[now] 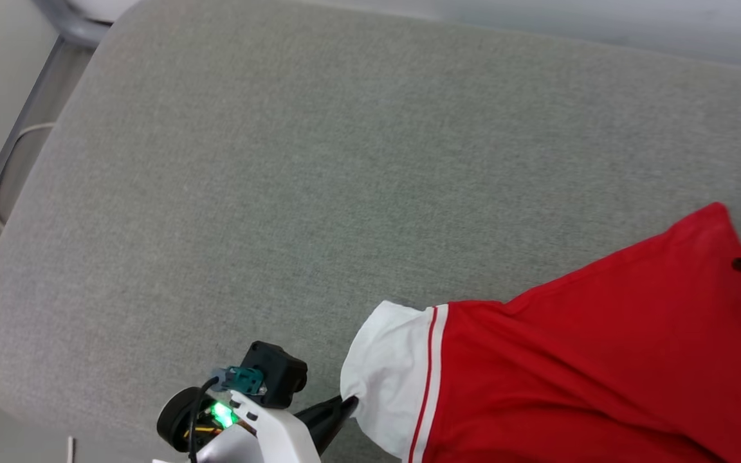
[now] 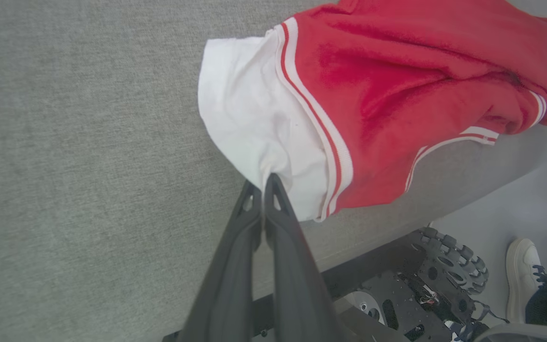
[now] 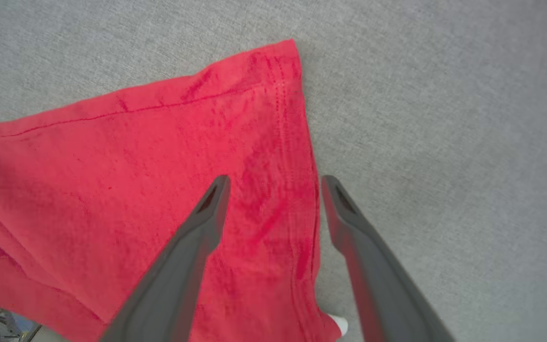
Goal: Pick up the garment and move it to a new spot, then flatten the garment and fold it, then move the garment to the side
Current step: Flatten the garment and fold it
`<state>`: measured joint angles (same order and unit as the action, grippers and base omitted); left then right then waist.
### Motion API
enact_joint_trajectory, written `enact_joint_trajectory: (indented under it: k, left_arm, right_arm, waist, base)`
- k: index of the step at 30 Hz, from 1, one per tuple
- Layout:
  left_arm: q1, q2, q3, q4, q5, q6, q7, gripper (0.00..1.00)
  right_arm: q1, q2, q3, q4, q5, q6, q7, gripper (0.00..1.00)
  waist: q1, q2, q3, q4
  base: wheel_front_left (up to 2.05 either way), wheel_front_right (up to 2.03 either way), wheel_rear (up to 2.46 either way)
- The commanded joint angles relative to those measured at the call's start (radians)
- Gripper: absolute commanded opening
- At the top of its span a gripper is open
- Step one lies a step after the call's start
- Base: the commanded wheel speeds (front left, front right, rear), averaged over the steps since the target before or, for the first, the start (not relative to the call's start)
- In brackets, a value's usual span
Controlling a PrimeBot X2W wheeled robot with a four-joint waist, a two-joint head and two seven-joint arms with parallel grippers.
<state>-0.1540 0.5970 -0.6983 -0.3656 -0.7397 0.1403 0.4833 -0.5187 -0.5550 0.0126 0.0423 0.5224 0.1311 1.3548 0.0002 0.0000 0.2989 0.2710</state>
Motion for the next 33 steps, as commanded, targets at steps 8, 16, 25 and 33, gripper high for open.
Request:
enact_joint_trajectory:
  k: [8, 16, 25, 33]
  left_arm:
    - [-0.055, -0.033, -0.016, 0.028, 0.019, -0.028, -0.022, 0.0]
    - [-0.062, -0.038, -0.017, 0.043, 0.015, -0.034, -0.032, 0.0]
    - [-0.057, -0.023, 0.007, 0.065, 0.012, -0.016, -0.043, 0.0]
    - [-0.062, 0.014, 0.054, 0.076, 0.031, 0.018, -0.068, 0.0]
  right_arm:
    - [-0.087, -0.021, 0.069, 0.179, -0.05, -0.001, -0.053, 1.0]
    - [-0.027, -0.034, 0.141, 0.238, -0.031, -0.001, -0.043, 0.12]
    - [-0.063, -0.032, 0.184, 0.254, 0.011, -0.001, -0.155, 0.0]
    - [-0.132, -0.043, 0.218, 0.251, 0.03, -0.001, -0.334, 0.0]
  waist:
    - [-0.0002, 0.0, 0.104, 0.095]
    - [-0.0002, 0.0, 0.116, 0.111]
    - [-0.0002, 0.0, 0.067, 0.089]
    - [-0.0002, 0.0, -0.031, 0.033]
  base:
    - [0.0, 0.0, 0.0]
    - [0.0, 0.0, 0.0]
    - [0.0, 0.0, 0.0]
    - [0.0, 0.0, 0.0]
